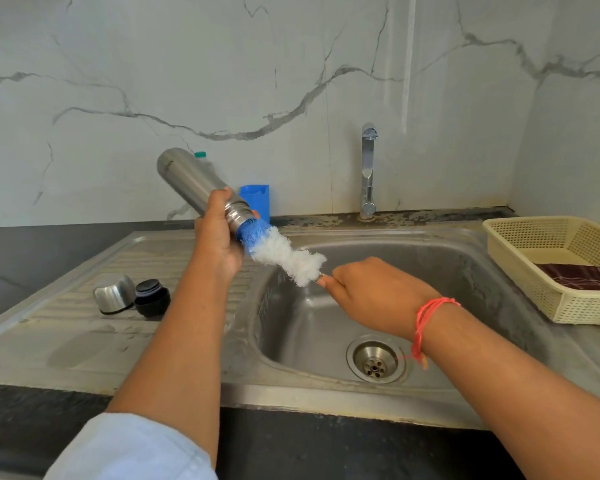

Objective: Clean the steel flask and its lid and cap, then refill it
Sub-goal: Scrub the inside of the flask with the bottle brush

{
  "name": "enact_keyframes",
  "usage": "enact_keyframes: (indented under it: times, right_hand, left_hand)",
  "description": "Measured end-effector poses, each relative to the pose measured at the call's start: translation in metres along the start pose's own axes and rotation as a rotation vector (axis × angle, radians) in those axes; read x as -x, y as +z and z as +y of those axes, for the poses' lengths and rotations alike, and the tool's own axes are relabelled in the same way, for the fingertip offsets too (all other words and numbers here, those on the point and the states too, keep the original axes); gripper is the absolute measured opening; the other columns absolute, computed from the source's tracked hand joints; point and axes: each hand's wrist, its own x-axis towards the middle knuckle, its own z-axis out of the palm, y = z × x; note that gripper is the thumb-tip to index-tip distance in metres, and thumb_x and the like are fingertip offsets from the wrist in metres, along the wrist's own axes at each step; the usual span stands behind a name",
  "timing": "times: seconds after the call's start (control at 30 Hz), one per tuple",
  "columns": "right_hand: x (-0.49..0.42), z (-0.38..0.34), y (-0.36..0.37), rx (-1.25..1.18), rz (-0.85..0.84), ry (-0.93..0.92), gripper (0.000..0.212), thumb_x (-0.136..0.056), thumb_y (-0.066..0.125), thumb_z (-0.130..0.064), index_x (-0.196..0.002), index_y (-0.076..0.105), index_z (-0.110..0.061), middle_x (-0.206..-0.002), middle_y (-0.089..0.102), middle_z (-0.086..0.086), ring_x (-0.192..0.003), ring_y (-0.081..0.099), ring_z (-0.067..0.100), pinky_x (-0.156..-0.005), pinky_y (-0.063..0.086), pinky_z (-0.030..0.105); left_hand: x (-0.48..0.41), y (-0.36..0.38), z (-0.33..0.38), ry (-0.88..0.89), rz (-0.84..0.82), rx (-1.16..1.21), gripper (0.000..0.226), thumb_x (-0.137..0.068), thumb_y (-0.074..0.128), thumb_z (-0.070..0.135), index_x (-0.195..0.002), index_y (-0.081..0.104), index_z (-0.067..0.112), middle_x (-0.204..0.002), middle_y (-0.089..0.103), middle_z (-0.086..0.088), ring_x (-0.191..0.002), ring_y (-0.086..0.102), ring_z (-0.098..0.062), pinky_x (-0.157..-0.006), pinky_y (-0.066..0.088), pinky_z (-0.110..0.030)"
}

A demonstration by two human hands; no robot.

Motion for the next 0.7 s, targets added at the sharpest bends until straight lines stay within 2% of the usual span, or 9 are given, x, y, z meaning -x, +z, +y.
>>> enact_keyframes:
  times: [0.1,0.2,0.27,0.4,0.47,0.6,0.7]
  right_hand:
    - [-0.007,-0.003,0.0,0.041,-0.014,0.002,0.047,-0.109,0.028,-0.043,-0.068,0.041,-0.024,-0.069,0.047,-0.002,-0.062,0.043,0.012,-0.053,0.028,0.029]
    - [-0.013,-0.005,0.002,0.025,-0.018,0.02,0.045,-0.109,0.029,-0.041,-0.068,0.04,-0.026,-0.069,0.045,-0.003,-0.065,0.046,0.016,-0.059,0.031,0.034]
    - [-0.006,0.005,0.002,-0.001,-0.009,0.031,0.046,-0.108,0.03,-0.044,-0.068,0.042,-0.025,-0.069,0.048,-0.003,-0.064,0.047,0.014,-0.06,0.033,0.034]
    - [-0.01,-0.001,0.004,0.013,-0.025,0.039,0.045,-0.108,0.03,-0.042,-0.068,0.04,-0.026,-0.07,0.046,-0.004,-0.066,0.048,0.016,-0.065,0.035,0.035]
    - [-0.017,-0.008,0.007,0.011,-0.018,0.042,0.044,-0.109,0.03,-0.04,-0.067,0.038,-0.027,-0.07,0.044,-0.004,-0.07,0.049,0.021,-0.067,0.036,0.034]
    - [-0.004,0.0,0.006,-0.028,-0.01,0.053,0.046,-0.109,0.029,-0.043,-0.069,0.041,-0.024,-0.069,0.048,-0.002,-0.062,0.046,0.014,-0.064,0.036,0.035]
    - [-0.011,-0.007,0.006,0.007,-0.034,0.04,0.044,-0.109,0.03,-0.039,-0.068,0.041,-0.024,-0.071,0.047,-0.001,-0.069,0.051,0.022,-0.066,0.037,0.035]
  left_hand:
    - [0.002,-0.002,-0.013,-0.002,0.024,-0.065,0.084,-0.073,0.084,0.03,-0.143,0.046,0.004,-0.099,0.059,-0.012,-0.062,0.065,-0.02,-0.06,0.058,-0.034]
    - [0.011,0.01,-0.018,-0.022,-0.011,-0.119,0.067,-0.08,0.081,0.029,-0.133,0.049,0.003,-0.094,0.058,-0.013,-0.061,0.065,-0.022,-0.057,0.057,-0.034]
    - [0.006,0.006,-0.007,-0.006,-0.014,-0.055,0.059,-0.082,0.08,0.028,-0.128,0.052,0.004,-0.088,0.06,-0.011,-0.061,0.064,-0.021,-0.059,0.058,-0.034]
    - [0.007,0.002,-0.017,-0.013,0.017,-0.058,0.06,-0.083,0.08,0.026,-0.131,0.052,0.003,-0.091,0.059,-0.012,-0.06,0.064,-0.02,-0.058,0.057,-0.032]
    - [0.011,0.009,-0.023,-0.016,0.014,-0.091,0.069,-0.082,0.08,0.026,-0.138,0.049,0.001,-0.094,0.058,-0.014,-0.058,0.064,-0.021,-0.057,0.057,-0.032]
    - [-0.002,-0.003,-0.004,0.036,0.023,-0.003,0.085,-0.073,0.084,0.03,-0.144,0.047,0.003,-0.099,0.061,-0.012,-0.064,0.066,-0.02,-0.061,0.058,-0.033]
    - [0.009,0.004,-0.019,0.0,-0.007,-0.082,0.067,-0.078,0.082,0.029,-0.133,0.053,0.002,-0.097,0.058,-0.014,-0.061,0.064,-0.02,-0.057,0.057,-0.032]
